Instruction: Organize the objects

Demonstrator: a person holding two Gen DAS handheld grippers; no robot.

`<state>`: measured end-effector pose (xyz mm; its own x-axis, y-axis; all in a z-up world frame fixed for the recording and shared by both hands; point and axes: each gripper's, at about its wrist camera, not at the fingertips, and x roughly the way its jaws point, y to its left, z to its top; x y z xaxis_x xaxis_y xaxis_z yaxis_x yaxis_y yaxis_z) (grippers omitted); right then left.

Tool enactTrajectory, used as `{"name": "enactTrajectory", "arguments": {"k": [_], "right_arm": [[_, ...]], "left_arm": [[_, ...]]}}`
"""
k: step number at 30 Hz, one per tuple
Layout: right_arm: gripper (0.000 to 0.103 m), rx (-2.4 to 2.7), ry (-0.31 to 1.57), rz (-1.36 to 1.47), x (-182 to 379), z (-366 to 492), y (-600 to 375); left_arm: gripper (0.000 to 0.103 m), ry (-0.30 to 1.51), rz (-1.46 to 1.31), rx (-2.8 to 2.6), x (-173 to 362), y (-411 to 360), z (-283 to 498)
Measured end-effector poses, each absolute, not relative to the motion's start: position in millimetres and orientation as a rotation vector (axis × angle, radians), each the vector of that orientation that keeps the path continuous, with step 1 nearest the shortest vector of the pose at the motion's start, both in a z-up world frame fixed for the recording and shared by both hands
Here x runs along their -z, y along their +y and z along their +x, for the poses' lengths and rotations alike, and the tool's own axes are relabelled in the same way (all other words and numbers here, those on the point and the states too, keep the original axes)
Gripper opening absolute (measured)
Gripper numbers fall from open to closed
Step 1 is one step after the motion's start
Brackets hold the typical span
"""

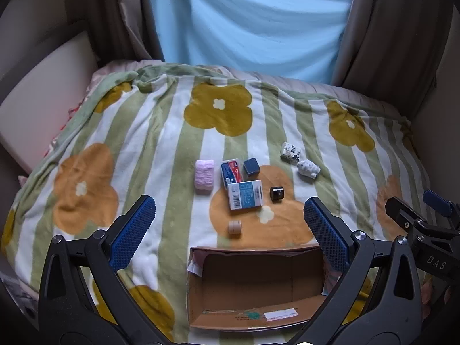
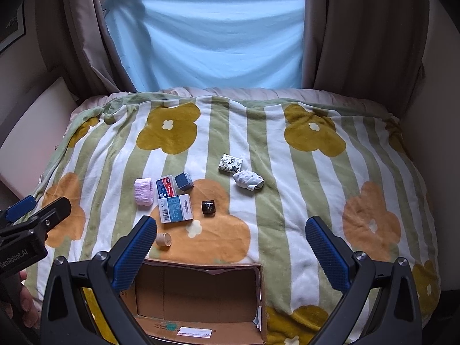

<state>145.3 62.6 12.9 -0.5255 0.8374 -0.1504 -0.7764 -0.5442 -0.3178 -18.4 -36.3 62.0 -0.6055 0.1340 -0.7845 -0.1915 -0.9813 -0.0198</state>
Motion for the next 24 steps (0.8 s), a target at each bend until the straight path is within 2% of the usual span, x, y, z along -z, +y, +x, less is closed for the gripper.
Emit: {"name": "enactTrajectory", "arguments": {"k": [24], "right_arm": [[0.103,-2.087,-0.273,-0.343,-19.2,147.0,63.8]], "left_arm": [[0.102,0.141,-1.208,-2.638,-68.9,-36.1,-16.5]]}}
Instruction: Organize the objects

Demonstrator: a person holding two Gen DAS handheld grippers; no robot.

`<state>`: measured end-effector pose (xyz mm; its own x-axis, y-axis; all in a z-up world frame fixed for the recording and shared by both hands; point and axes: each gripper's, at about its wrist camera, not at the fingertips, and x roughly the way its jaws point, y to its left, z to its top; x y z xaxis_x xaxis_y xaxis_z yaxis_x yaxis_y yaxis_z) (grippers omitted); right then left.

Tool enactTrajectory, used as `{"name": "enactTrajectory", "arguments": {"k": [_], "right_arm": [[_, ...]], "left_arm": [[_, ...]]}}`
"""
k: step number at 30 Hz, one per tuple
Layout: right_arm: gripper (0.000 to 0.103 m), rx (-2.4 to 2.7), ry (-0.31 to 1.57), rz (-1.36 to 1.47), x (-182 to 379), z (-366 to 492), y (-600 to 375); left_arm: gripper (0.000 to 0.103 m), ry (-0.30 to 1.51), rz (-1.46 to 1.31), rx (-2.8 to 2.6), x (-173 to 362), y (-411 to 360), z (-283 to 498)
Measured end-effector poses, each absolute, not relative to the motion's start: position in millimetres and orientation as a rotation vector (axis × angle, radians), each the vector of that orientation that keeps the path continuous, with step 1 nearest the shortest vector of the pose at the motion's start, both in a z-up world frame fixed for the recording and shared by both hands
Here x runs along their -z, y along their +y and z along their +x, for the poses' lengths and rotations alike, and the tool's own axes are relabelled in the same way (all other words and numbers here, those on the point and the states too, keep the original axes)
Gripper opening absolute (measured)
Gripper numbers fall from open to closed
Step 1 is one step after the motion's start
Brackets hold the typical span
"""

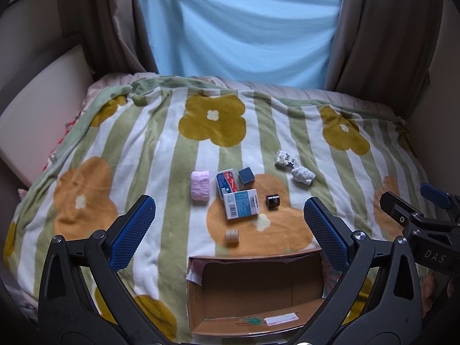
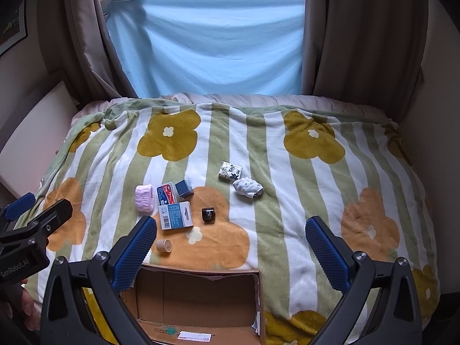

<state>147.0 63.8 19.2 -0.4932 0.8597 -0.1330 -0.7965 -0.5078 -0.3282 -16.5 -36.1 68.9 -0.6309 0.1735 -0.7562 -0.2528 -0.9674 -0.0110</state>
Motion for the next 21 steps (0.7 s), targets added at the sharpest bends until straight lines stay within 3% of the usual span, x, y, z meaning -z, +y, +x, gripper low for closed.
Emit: {"name": "enactTrajectory", "arguments": {"k": [21], "right_arm": [[0.103,-2.062,-0.271,-0.355,-22.9,147.7,65.0]], "left_arm": [[0.102,0.151,-1.205,-2.612,-67.3,-35.7,-15.9]]}}
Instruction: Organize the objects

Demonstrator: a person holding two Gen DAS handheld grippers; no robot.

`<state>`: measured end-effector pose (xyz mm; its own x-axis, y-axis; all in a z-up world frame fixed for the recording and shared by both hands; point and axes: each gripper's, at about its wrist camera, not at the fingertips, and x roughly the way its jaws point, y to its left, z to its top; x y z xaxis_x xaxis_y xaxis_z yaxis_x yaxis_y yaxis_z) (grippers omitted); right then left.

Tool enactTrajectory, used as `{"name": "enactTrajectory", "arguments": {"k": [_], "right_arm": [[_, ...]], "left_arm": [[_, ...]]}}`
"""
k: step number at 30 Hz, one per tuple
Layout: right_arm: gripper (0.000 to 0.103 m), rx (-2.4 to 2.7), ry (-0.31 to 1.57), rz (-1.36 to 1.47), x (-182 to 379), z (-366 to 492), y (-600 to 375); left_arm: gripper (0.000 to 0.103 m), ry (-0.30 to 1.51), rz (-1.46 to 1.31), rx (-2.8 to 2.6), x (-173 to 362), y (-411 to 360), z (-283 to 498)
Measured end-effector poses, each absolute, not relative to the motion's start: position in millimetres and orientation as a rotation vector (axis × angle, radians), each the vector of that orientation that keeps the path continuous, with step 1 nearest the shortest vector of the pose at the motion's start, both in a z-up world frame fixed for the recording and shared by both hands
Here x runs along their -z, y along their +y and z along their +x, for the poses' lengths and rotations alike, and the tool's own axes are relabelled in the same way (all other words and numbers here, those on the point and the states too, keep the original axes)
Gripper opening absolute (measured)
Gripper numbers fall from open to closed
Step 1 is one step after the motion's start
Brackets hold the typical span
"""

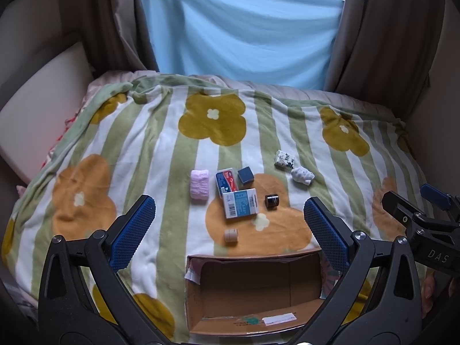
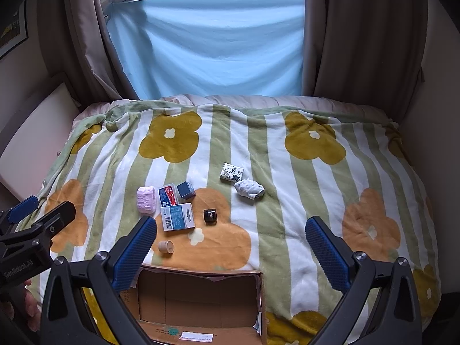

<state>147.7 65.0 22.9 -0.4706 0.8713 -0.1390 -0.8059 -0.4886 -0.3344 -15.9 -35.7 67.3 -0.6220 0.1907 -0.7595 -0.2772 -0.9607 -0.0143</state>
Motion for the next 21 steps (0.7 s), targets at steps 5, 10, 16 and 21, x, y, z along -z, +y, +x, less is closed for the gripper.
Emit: {"name": "enactTrajectory", "arguments": {"k": [5,10,16,21], "right_arm": [[0.103,-2.059,-0.271,-0.358,-23.7,145.8,64.1],[0.103,-2.053,-0.270,-0.365,-23.3,147.2,65.2],[0.103,-2.047,-0.271,-0.370,-23.4,148.0,66.1],[0.103,-2.043,-0.271,-0.375,-24.0,146.7,65.6]], "left_arm": [[0.102,0.142,-1.209,-2.609,-66.4,-39.5,-15.5],[0.102,0.152,-1.207,-2.600,-66.6,-42.6,-17.9],[0.102,0.158,-1.204,-2.592,-67.3,-44.6,-20.0],[0.102,0.161,-1.203,-2.587,-67.3,-45.6,-21.2]]}}
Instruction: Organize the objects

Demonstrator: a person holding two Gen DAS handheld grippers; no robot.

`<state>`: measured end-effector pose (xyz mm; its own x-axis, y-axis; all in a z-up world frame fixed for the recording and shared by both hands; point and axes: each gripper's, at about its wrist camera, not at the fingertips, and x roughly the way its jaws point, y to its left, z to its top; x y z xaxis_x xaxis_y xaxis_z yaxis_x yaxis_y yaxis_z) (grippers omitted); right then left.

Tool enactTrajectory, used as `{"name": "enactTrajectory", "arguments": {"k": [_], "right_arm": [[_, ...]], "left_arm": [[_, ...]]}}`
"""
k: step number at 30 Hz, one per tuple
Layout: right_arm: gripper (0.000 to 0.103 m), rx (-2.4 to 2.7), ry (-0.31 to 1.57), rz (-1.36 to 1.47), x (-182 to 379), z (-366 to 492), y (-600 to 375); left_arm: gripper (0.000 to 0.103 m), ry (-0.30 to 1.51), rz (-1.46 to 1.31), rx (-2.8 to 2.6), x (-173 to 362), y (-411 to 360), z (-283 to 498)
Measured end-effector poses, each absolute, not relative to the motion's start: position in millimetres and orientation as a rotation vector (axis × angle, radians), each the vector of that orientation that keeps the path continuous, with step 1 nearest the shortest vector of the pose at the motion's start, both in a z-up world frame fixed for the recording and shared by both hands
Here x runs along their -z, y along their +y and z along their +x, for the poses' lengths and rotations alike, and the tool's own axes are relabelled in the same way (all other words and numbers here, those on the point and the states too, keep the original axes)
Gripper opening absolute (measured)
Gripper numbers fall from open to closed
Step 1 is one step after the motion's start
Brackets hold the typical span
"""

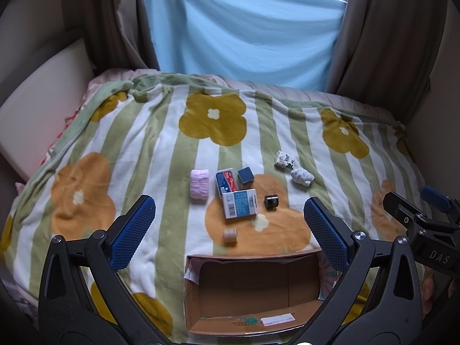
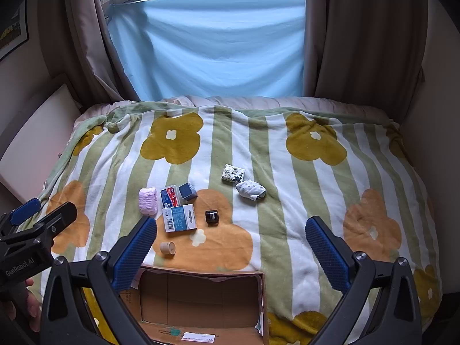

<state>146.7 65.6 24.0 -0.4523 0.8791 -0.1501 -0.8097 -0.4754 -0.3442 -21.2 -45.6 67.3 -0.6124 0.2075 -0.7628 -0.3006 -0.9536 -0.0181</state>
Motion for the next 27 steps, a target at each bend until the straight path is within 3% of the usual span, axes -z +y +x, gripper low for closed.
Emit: {"name": "enactTrajectory", "arguments": {"k": [27], "right_arm": [[0.103,-1.993,-0.224,-0.486,-31.9,130.5,95.3]], "left_arm": [[0.102,0.134,-1.316,-2.535,-42.8,-49.2,-65.6]]}}
